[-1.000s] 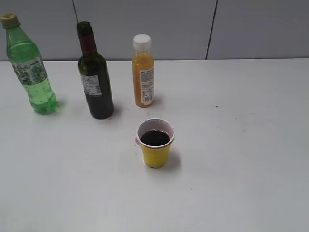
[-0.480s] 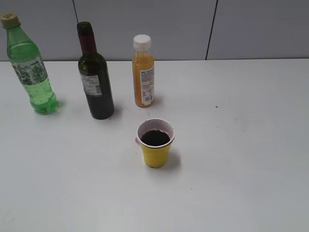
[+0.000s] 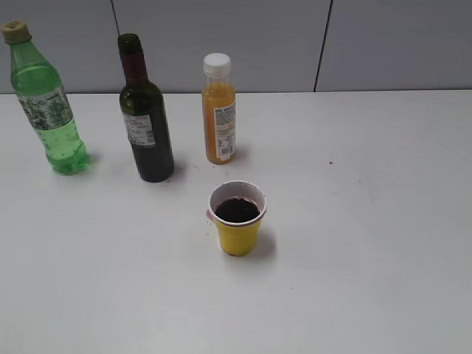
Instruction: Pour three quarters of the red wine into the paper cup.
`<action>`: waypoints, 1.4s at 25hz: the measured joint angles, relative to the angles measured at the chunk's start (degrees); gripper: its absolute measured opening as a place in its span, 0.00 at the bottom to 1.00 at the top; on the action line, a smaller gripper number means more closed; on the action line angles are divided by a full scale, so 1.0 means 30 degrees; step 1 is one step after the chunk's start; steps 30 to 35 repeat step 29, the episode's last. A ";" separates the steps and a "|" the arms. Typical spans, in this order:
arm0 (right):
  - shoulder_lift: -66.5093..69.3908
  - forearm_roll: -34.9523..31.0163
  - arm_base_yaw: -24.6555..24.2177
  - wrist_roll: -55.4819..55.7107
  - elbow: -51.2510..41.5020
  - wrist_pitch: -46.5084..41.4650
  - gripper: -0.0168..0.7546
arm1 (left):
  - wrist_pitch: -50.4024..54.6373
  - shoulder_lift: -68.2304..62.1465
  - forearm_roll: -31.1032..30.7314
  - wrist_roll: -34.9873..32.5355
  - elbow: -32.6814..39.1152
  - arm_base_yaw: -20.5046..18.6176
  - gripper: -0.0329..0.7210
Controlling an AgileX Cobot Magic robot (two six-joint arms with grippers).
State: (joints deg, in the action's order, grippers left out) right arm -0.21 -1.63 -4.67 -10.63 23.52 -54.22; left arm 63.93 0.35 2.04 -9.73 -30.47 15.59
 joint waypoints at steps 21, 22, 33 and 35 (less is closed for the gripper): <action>0.0000 0.0000 0.0000 0.0000 0.0000 0.0000 0.77 | -0.1058 0.0000 0.0958 0.0264 0.0464 -0.3633 0.62; 0.0000 0.0000 0.0000 0.0000 0.0000 0.0000 0.77 | -0.1058 0.0000 0.0958 0.0264 0.0464 -0.3633 0.61; 0.0000 0.0000 0.0000 0.0000 0.0000 0.0000 0.77 | -0.1076 0.0000 0.0975 0.0264 0.0464 -0.3633 0.52; 0.0000 0.0000 0.0000 0.0000 0.0000 0.0000 0.77 | -0.1076 0.0000 0.0975 0.0264 0.0464 -0.3633 0.52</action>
